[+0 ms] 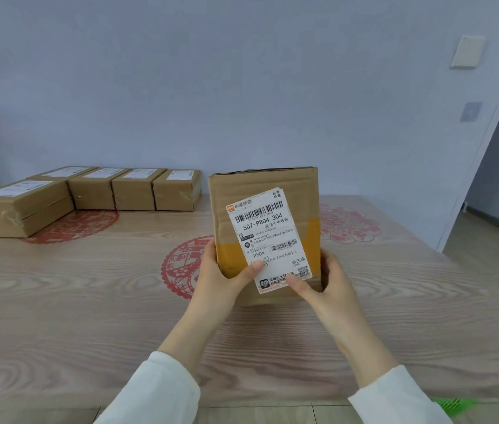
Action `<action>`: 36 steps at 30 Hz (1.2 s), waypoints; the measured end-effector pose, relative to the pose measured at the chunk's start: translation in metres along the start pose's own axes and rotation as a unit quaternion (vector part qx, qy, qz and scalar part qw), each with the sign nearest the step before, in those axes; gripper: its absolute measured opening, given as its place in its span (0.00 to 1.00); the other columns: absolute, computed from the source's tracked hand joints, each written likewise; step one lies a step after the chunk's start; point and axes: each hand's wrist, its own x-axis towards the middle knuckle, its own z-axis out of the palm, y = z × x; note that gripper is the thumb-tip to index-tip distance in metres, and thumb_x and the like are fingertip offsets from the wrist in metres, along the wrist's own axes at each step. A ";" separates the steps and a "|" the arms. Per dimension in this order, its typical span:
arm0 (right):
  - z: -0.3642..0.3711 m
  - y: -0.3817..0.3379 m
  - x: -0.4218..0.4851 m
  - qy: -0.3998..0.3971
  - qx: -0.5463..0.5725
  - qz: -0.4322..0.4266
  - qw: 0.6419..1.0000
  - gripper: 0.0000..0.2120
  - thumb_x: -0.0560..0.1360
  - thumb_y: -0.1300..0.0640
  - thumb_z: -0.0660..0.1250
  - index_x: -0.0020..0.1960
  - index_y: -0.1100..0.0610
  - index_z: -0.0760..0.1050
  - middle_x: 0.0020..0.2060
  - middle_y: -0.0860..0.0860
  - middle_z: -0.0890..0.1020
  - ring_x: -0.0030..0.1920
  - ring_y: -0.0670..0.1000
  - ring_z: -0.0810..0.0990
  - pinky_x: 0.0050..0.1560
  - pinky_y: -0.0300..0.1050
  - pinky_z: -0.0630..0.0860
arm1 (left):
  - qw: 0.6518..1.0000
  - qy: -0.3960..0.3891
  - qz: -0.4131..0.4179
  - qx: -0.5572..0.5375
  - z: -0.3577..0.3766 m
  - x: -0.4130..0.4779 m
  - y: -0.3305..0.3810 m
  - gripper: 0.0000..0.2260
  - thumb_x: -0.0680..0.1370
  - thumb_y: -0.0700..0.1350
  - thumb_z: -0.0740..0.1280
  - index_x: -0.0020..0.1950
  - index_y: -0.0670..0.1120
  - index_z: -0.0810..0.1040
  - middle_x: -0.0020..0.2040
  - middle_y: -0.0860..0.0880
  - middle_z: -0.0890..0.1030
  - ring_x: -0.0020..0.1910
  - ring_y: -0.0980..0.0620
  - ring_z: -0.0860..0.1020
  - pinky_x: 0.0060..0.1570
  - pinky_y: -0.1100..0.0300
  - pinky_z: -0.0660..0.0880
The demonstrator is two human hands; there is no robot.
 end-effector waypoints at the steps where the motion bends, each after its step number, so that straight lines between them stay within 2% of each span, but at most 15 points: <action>1: -0.001 -0.002 0.000 0.001 0.023 0.002 1.000 0.37 0.66 0.51 0.73 0.72 0.50 0.62 0.60 0.41 0.77 0.60 0.39 0.76 0.56 0.33 0.75 | 1.000 -0.003 0.000 0.001 0.001 0.000 0.001 0.41 0.60 0.52 0.76 0.70 0.50 0.64 0.57 0.55 0.80 0.56 0.56 0.80 0.58 0.52 0.77; 2: -0.001 -0.004 0.001 0.001 0.034 0.000 0.999 0.39 0.65 0.48 0.71 0.74 0.49 0.61 0.62 0.42 0.77 0.60 0.39 0.76 0.56 0.34 0.76 | 1.000 -0.005 0.000 0.003 0.001 0.000 0.001 0.41 0.60 0.52 0.76 0.70 0.49 0.64 0.57 0.55 0.81 0.56 0.56 0.80 0.59 0.52 0.77; 5: -0.002 -0.006 0.001 -0.003 0.001 -0.017 1.000 0.33 0.67 0.45 0.69 0.70 0.50 0.68 0.58 0.43 0.80 0.57 0.40 0.78 0.54 0.34 0.77 | 1.000 -0.005 -0.001 0.013 0.003 0.000 0.004 0.41 0.60 0.53 0.76 0.69 0.49 0.64 0.56 0.55 0.80 0.56 0.56 0.79 0.59 0.51 0.76; 7: -0.002 -0.003 -0.001 -0.004 0.000 -0.016 1.000 0.29 0.68 0.46 0.69 0.68 0.51 0.69 0.57 0.43 0.80 0.56 0.40 0.79 0.54 0.36 0.77 | 1.000 0.008 -0.005 0.006 0.003 0.001 0.006 0.38 0.60 0.54 0.76 0.67 0.49 0.65 0.55 0.56 0.80 0.55 0.57 0.79 0.57 0.55 0.76; 9: -0.001 0.000 -0.002 -0.003 0.006 -0.009 1.000 0.26 0.70 0.51 0.70 0.66 0.53 0.70 0.56 0.45 0.81 0.55 0.41 0.80 0.53 0.37 0.78 | 1.000 0.018 0.001 0.007 0.004 0.000 0.007 0.32 0.64 0.51 0.76 0.64 0.50 0.66 0.52 0.57 0.80 0.51 0.61 0.79 0.50 0.62 0.76; 12: 0.001 -0.002 -0.002 0.028 0.037 0.002 0.999 0.19 0.70 0.54 0.72 0.59 0.51 0.71 0.52 0.44 0.81 0.49 0.38 0.81 0.44 0.32 0.77 | 1.000 0.012 0.010 0.018 0.007 -0.002 0.005 0.27 0.68 0.46 0.75 0.62 0.51 0.66 0.52 0.58 0.80 0.49 0.63 0.79 0.44 0.67 0.75; 16: 0.004 -0.004 -0.001 0.061 0.018 -0.005 0.998 0.14 0.71 0.54 0.72 0.53 0.48 0.70 0.47 0.42 0.81 0.45 0.36 0.81 0.40 0.30 0.76 | 1.000 0.010 0.020 0.018 0.010 -0.003 0.006 0.32 0.67 0.50 0.75 0.67 0.50 0.64 0.56 0.56 0.78 0.52 0.63 0.77 0.44 0.68 0.74; 19: 0.003 -0.007 -0.003 0.054 0.034 -0.008 0.998 0.17 0.70 0.56 0.73 0.55 0.49 0.71 0.48 0.43 0.81 0.45 0.36 0.81 0.40 0.30 0.76 | 0.999 0.018 0.041 0.009 0.007 -0.004 0.010 0.38 0.63 0.55 0.74 0.70 0.50 0.63 0.58 0.56 0.78 0.56 0.62 0.77 0.45 0.70 0.75; 23: 0.001 -0.014 -0.001 0.047 0.096 -0.002 0.994 0.27 0.71 0.56 0.72 0.66 0.48 0.66 0.53 0.43 0.81 0.49 0.39 0.81 0.40 0.34 0.79 | 0.999 0.008 0.046 -0.002 0.008 -0.005 0.008 0.30 0.69 0.46 0.75 0.67 0.47 0.65 0.57 0.53 0.80 0.53 0.60 0.79 0.42 0.71 0.76; 25: 0.003 -0.015 0.000 0.053 0.073 -0.005 0.996 0.27 0.70 0.52 0.72 0.67 0.48 0.68 0.53 0.43 0.81 0.49 0.42 0.82 0.42 0.38 0.80 | 0.999 0.008 0.052 -0.004 0.009 -0.005 0.007 0.30 0.69 0.45 0.75 0.67 0.46 0.65 0.57 0.52 0.80 0.53 0.59 0.80 0.43 0.69 0.77; 27: 0.005 -0.013 0.000 0.059 0.072 -0.004 0.996 0.25 0.68 0.51 0.72 0.64 0.48 0.71 0.53 0.45 0.82 0.51 0.44 0.82 0.46 0.43 0.81 | 0.998 0.014 0.056 -0.002 0.009 -0.005 0.008 0.32 0.66 0.48 0.76 0.66 0.46 0.66 0.57 0.52 0.80 0.54 0.58 0.79 0.46 0.67 0.78; 29: 0.005 -0.010 -0.002 0.059 0.070 -0.013 0.996 0.23 0.66 0.51 0.73 0.60 0.48 0.72 0.52 0.46 0.82 0.51 0.44 0.82 0.48 0.45 0.81 | 0.997 0.026 0.067 0.002 0.008 -0.004 0.011 0.29 0.67 0.48 0.76 0.64 0.46 0.67 0.56 0.52 0.80 0.52 0.60 0.80 0.45 0.67 0.78; 33: 0.005 -0.013 -0.003 0.068 0.078 -0.030 0.994 0.29 0.65 0.48 0.72 0.64 0.52 0.70 0.53 0.45 0.81 0.52 0.42 0.81 0.49 0.41 0.80 | 0.997 0.017 0.070 0.011 0.007 -0.005 0.012 0.24 0.69 0.45 0.75 0.61 0.46 0.68 0.55 0.51 0.80 0.50 0.61 0.79 0.44 0.68 0.77; 36: 0.005 -0.016 0.000 0.084 0.070 -0.028 0.994 0.26 0.68 0.49 0.72 0.64 0.48 0.69 0.53 0.44 0.81 0.51 0.43 0.81 0.47 0.41 0.80 | 0.997 0.004 0.072 0.019 0.008 -0.006 0.012 0.28 0.69 0.47 0.75 0.64 0.46 0.66 0.57 0.51 0.79 0.52 0.63 0.78 0.44 0.71 0.76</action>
